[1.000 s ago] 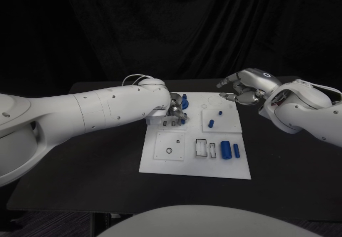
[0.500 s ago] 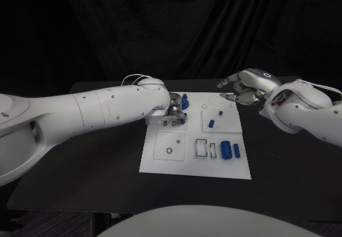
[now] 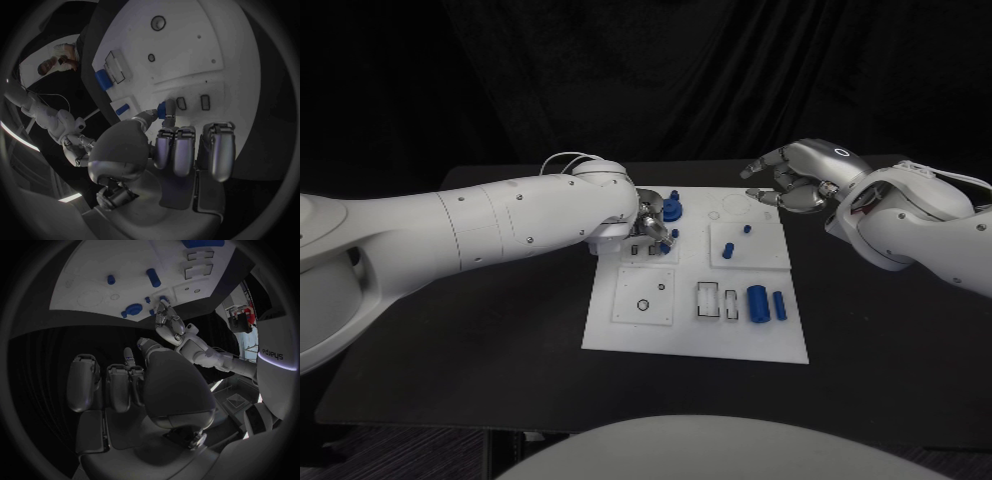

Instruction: Assemble the parts on the task board

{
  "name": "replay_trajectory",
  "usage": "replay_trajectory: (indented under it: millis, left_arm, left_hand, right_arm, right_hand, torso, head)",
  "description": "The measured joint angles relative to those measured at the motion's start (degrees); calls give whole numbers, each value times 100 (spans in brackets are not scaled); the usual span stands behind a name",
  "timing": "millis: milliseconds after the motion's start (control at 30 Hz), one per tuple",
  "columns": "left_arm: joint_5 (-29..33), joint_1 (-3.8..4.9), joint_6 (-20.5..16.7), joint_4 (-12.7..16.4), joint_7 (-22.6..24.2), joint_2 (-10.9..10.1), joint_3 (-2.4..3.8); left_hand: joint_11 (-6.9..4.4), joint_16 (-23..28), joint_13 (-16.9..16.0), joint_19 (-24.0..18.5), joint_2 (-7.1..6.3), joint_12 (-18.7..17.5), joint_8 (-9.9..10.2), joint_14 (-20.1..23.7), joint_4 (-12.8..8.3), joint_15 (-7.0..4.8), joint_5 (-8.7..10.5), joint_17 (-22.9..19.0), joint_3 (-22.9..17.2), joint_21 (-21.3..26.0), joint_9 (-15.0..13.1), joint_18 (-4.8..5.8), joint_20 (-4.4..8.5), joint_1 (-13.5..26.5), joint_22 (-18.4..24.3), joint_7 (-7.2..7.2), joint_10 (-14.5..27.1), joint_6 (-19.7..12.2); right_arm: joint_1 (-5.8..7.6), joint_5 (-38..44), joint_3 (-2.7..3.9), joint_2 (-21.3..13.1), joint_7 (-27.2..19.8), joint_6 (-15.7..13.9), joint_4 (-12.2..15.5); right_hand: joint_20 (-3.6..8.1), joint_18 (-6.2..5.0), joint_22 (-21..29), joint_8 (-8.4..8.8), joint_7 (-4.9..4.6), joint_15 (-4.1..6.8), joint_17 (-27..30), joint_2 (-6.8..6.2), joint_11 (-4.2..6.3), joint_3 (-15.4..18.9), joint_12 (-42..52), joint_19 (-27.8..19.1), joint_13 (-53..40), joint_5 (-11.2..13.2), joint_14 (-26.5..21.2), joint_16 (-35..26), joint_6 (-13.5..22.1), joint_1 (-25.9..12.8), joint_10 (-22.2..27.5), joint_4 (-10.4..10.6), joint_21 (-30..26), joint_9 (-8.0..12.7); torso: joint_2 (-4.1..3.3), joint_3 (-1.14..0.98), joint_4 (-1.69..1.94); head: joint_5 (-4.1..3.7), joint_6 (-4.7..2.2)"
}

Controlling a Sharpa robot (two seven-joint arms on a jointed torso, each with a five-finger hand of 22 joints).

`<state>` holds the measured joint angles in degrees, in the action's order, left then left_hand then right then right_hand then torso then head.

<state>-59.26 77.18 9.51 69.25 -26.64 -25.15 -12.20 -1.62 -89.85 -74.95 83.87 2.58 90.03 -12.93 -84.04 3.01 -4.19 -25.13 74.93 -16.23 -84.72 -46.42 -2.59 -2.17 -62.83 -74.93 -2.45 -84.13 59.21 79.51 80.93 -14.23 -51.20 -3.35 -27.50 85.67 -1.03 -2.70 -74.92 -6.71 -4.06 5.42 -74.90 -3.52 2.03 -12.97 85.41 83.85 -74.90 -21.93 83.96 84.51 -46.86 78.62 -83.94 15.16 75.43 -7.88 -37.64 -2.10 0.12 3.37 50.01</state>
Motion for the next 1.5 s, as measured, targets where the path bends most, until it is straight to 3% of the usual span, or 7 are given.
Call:
replay_trajectory:
  millis: [500, 833, 1500]
  left_arm:
    - [-1, 0, -192, 265, -30, -333, 0]
    - [-1, 0, -246, 366, -64, -485, 0]
    - [-1, -3, -255, 343, -103, -508, 0]
  left_hand:
    - [0, 0, 0, 0, -12, 0, 0, 0, 6, 0, -2, -1, -72, 0, -28, 0, 0, 61, 1, 9, 0, 30]
    - [0, 0, 0, 0, -42, 0, 1, 0, 6, 0, -2, -1, -104, 0, -38, 0, 0, 91, 1, 7, 0, 30]
    - [0, 0, 0, 0, -20, 0, 1, 0, 22, 0, 1, -1, -152, 0, -47, 0, 0, 114, 2, -14, 0, 47]
  right_arm:
    - [0, 0, 0, -43, 5, 17, 5]
    - [0, 0, 0, -41, 11, 58, -12]
    - [-18, 0, 0, -12, 13, 133, -40]
  right_hand:
    - [0, 0, 1, 0, 0, 0, 0, 0, 0, 0, 0, 0, 0, 0, 0, 0, 0, 0, 0, 0, 0, -1]
    - [0, 0, 1, 0, 0, 0, 0, 0, 0, 0, 0, 0, 0, 0, 0, 0, 0, 0, 0, 0, 0, 7]
    - [0, 0, -3, 0, 21, 0, 0, 0, 1, -17, -23, 0, 0, 0, 0, 0, -21, 0, 1, -17, 0, 13]
  torso:
    - [3, -3, 3]
    - [0, -3, 4]
    - [0, 7, -10]
  head:
    - [21, 1]
    - [-14, -1]
    - [41, -2]
